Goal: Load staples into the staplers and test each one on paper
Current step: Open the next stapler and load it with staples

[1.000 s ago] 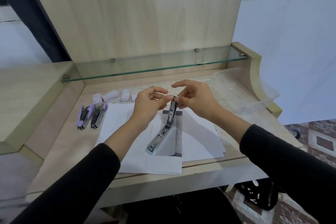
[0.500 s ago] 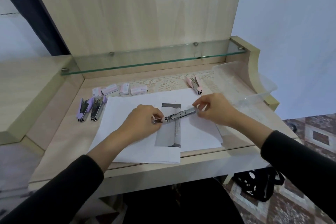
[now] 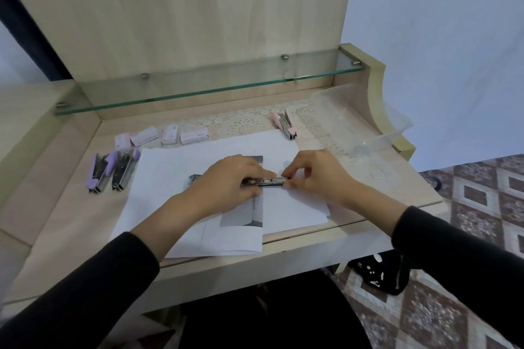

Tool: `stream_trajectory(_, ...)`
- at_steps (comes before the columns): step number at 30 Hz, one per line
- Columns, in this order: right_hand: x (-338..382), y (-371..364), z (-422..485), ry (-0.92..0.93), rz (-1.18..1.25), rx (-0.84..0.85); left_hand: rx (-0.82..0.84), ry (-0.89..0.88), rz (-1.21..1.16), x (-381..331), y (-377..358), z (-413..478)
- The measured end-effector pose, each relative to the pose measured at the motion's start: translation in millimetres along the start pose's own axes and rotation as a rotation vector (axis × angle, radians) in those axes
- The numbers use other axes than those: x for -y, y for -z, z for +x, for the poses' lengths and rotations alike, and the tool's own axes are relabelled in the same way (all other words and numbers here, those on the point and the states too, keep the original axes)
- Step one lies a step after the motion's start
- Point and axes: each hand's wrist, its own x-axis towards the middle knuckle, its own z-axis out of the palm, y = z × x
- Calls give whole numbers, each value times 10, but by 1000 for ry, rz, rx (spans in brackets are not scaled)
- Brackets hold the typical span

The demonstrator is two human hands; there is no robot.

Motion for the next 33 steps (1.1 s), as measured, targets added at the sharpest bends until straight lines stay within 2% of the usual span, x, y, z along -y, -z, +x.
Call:
stream_trajectory(6,-48,-75,-19,50,35,-60,-123,-205,85,145,-164,-3)
stream_trajectory(11,-121,-156,-50,59,71,-139,-169,-276,87,225,-220,10)
stream_trajectory(22,-133,-177,-55,85,95,-163,-264,-304,69,289,-254,8)
stream_trajectory(26,-143,-191,-58,80,102,-175,-298,-250,-32,281,-208,-53)
stream_trajectory(33,-155,-207,-70,88,96,-186,-398,-220,-59,246,-249,-170)
